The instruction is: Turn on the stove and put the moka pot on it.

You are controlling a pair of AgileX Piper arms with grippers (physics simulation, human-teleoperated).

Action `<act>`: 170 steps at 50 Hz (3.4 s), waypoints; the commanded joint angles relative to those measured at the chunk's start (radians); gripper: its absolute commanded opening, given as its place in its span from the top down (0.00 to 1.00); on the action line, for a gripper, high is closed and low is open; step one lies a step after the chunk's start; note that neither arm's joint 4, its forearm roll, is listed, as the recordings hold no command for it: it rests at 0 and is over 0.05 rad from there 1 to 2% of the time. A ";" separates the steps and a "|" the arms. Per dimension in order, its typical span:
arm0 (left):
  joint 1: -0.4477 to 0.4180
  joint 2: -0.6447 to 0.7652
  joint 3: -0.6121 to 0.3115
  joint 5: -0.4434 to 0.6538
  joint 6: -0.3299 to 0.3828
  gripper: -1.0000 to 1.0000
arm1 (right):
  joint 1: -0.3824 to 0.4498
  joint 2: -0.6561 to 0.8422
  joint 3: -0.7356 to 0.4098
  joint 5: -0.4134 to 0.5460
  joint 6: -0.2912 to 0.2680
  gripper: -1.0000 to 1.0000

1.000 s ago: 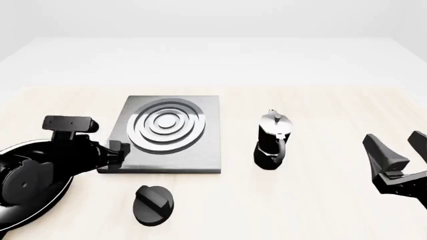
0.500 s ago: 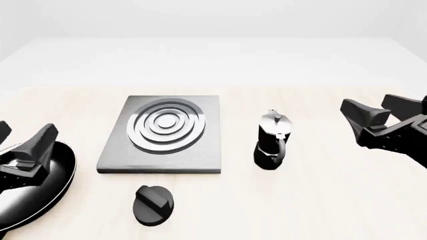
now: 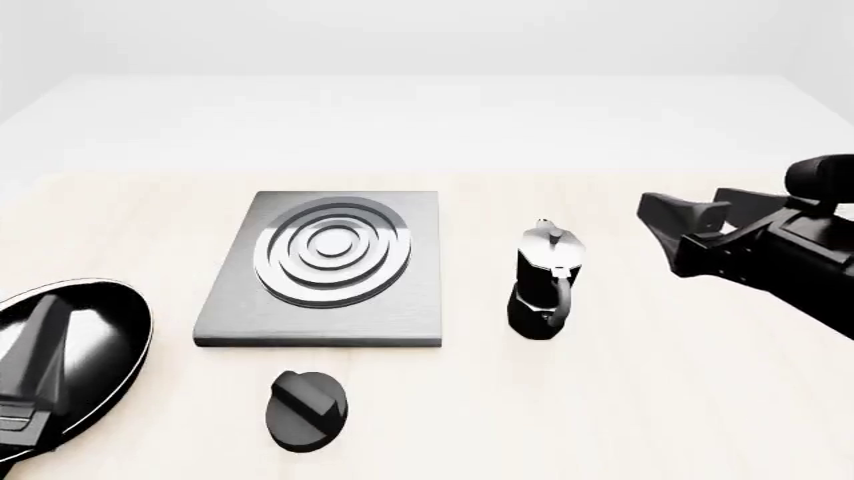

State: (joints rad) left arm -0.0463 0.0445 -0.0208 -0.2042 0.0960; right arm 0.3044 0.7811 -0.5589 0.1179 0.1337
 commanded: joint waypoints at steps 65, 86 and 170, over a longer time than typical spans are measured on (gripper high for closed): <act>-0.022 -0.044 0.020 0.016 0.003 0.00 | 0.080 0.415 0.229 -0.529 0.201 0.00; -0.028 -0.044 0.021 0.025 0.002 0.00 | 0.087 0.505 0.238 -0.613 0.225 0.00; -0.021 -0.044 0.021 0.011 -0.008 0.00 | 0.134 0.255 0.067 -0.180 0.119 1.00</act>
State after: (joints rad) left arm -0.0667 0.0005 -0.0002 -0.1862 0.0856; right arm 0.4179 1.1543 -0.4055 -0.2477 0.3061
